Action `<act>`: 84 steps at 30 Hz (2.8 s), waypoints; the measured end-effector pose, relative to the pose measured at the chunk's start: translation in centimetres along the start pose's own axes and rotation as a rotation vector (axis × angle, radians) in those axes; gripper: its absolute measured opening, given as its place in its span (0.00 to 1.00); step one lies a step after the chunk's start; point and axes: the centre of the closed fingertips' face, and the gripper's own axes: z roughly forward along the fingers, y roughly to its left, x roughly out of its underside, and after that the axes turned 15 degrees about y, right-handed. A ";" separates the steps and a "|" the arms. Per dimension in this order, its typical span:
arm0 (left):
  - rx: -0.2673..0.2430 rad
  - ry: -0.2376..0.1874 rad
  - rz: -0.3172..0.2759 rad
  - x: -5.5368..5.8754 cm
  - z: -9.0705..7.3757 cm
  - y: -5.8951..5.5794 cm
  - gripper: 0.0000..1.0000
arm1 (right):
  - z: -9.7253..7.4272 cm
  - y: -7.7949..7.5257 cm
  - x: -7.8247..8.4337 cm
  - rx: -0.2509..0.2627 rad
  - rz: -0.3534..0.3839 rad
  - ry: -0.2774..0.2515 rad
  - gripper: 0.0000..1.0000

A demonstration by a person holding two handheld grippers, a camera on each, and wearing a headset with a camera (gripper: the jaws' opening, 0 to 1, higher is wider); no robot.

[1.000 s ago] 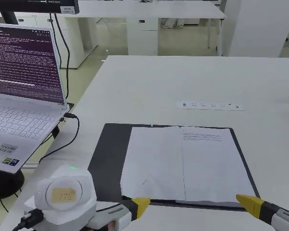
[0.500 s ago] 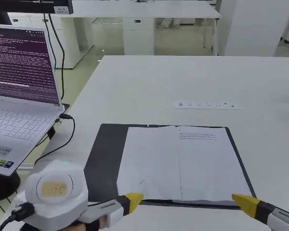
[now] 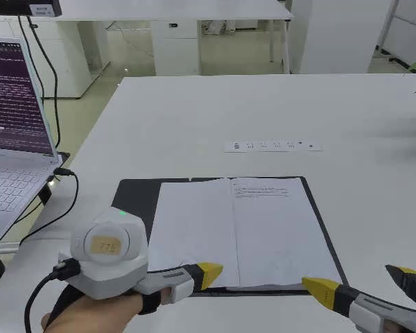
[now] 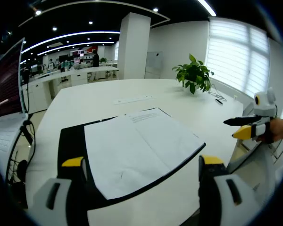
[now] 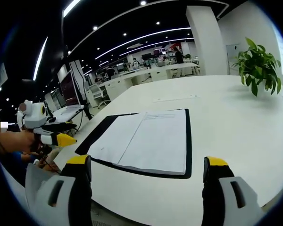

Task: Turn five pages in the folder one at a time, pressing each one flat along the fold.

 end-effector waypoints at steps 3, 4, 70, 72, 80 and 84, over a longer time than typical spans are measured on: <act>0.030 0.003 0.020 -0.7 2.1 -1.7 0.99 | 0.2 -0.1 0.0 -0.001 0.005 -0.001 0.98; 0.040 0.005 0.023 -0.8 2.5 -2.1 0.99 | 0.2 -0.2 0.0 -0.002 0.005 0.000 0.98; 0.031 -0.152 0.164 0.6 18.0 -11.9 0.58 | 3.0 -4.9 1.2 -0.037 0.120 0.047 0.96; 0.035 -0.155 0.163 0.6 18.1 -12.0 0.55 | 3.0 -4.8 1.2 -0.037 0.120 0.050 0.96; 0.029 -0.170 0.140 0.5 18.0 -11.8 0.44 | 3.2 -4.8 1.3 -0.039 0.121 0.056 0.96; 0.029 -0.170 0.121 0.4 17.9 -11.8 0.38 | 3.4 -4.5 1.4 -0.041 0.117 0.061 0.96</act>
